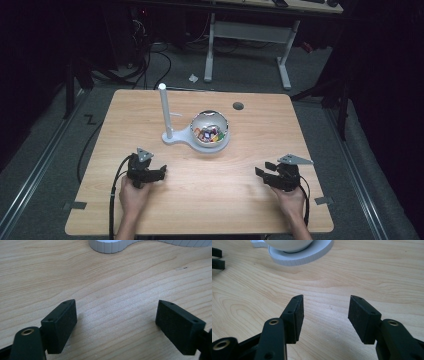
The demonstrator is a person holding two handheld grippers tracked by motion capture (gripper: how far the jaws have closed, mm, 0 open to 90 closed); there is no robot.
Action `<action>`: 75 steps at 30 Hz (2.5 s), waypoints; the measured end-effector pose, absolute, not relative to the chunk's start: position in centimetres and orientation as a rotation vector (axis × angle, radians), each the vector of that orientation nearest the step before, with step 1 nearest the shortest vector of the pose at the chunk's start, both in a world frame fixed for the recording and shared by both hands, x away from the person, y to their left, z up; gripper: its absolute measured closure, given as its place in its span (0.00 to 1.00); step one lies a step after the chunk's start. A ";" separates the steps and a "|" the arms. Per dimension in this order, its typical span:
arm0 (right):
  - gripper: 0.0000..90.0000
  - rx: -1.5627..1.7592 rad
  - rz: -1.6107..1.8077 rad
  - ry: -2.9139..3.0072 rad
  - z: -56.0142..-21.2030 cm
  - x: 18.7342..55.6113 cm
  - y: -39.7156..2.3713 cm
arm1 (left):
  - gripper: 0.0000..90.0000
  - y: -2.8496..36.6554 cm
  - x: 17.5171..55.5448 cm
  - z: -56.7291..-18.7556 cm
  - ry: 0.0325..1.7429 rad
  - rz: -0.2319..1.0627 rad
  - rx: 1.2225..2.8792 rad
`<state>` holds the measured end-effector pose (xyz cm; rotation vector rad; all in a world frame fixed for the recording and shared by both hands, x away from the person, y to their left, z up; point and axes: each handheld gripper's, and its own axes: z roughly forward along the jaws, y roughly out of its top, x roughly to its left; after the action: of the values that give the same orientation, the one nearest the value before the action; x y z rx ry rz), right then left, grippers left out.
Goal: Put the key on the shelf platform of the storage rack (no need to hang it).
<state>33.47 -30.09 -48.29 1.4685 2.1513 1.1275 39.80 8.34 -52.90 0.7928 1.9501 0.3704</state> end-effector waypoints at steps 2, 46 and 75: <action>0.52 1.469 1.118 2.157 -48.6 33.6 -30.1 | 0.20 8.3 39.8 -52.9 1.955 0.367 0.788; 0.49 1.438 0.939 2.164 -51.8 34.5 -28.5 | 0.20 8.3 39.8 -52.9 1.949 0.371 0.794; 0.41 1.401 0.879 2.169 -51.9 34.5 -28.0 | 0.20 8.3 39.8 -52.9 1.955 0.371 0.785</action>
<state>34.49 -27.97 -51.87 1.4006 2.1688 0.8788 39.79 8.31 -52.89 0.7853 1.9545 0.3705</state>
